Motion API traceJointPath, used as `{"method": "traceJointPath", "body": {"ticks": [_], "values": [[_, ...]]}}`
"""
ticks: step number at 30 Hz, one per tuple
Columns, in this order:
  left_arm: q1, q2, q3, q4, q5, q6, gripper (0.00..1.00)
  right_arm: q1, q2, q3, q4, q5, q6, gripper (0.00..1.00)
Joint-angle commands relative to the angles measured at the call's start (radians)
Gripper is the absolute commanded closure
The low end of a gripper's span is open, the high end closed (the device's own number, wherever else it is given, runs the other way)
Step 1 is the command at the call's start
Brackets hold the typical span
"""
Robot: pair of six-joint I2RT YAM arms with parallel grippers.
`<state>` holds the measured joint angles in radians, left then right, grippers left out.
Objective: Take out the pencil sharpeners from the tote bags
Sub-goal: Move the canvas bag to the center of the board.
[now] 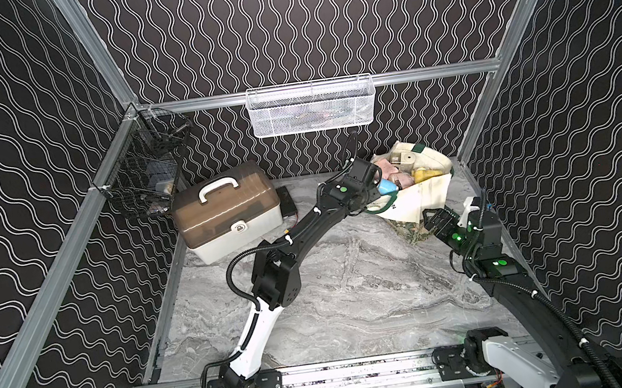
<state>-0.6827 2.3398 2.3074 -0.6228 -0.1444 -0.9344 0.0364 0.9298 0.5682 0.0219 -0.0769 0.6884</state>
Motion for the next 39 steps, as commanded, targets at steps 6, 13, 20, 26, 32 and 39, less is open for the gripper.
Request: {"method": "traceJointPath", "body": {"ticks": [6, 13, 20, 26, 32, 39], "values": [[0.002, -0.045, -0.033, -0.035, -0.014, 0.06, 0.93, -0.001, 0.009, 0.007, 0.021, -0.003, -0.004, 0.0], [0.041, -0.14, -0.048, -0.104, -0.005, 0.142, 1.0, -0.001, 0.014, 0.009, 0.019, 0.001, -0.006, 0.0], [0.14, -0.31, -0.208, -0.18, 0.159, 0.305, 1.0, 0.0, -0.016, 0.016, -0.002, 0.0, -0.013, 0.0], [0.267, -0.509, -0.438, -0.29, 0.224, 0.49, 1.0, 0.0, -0.086, 0.021, -0.017, -0.048, -0.014, 0.0], [0.322, -0.656, -0.531, -0.423, 0.203, 0.656, 1.0, 0.0, -0.075, 0.037, 0.033, -0.231, -0.002, 0.0], [0.391, -0.746, -0.686, -0.364, 0.2, 0.683, 1.0, 0.021, 0.138, 0.119, 0.085, -0.435, 0.055, 0.06]]}}
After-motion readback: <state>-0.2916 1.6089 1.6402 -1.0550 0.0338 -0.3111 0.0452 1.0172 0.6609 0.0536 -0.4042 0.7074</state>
